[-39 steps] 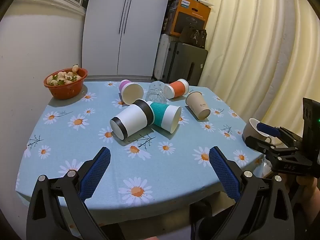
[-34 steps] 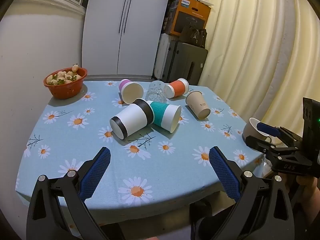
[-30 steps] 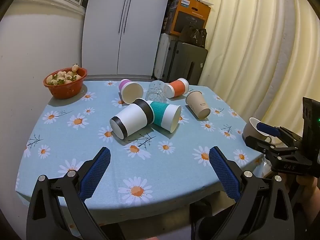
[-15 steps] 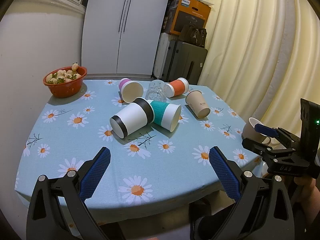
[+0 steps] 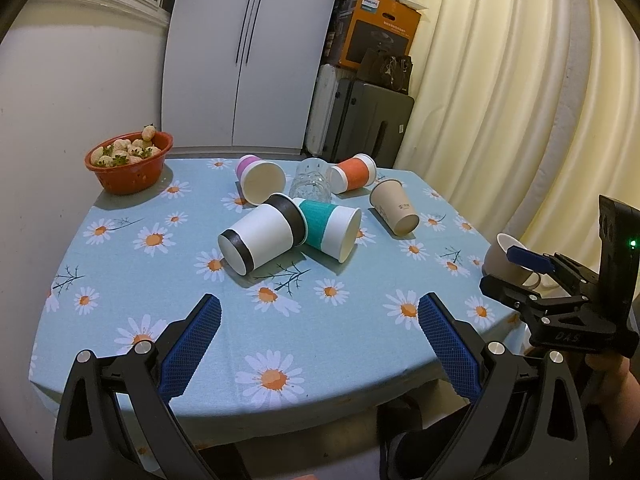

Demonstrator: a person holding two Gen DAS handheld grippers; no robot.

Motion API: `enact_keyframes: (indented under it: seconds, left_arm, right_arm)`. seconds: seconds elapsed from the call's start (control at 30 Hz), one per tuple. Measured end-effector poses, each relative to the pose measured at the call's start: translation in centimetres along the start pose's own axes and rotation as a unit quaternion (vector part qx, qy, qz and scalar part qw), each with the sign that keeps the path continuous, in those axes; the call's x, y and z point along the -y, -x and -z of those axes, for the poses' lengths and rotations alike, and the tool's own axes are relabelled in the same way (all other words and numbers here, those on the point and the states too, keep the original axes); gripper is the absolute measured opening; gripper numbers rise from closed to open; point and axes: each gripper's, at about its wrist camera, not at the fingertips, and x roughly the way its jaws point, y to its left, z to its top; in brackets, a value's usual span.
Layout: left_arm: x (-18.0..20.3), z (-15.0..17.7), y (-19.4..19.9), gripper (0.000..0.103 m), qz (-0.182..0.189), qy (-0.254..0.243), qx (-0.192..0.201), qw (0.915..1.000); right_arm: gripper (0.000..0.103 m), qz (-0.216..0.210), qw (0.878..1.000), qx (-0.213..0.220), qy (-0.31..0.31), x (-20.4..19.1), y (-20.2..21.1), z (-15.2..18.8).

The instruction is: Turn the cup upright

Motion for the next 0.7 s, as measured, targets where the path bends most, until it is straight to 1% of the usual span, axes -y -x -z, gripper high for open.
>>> enact_keyframes:
  seconds: [0.7]
  left_arm:
    - [0.13, 0.04, 0.14, 0.096, 0.001, 0.001, -0.001, 1.0]
  right_arm:
    - [0.088, -0.004, 1.0, -0.011, -0.009, 0.3, -0.3, 0.06]
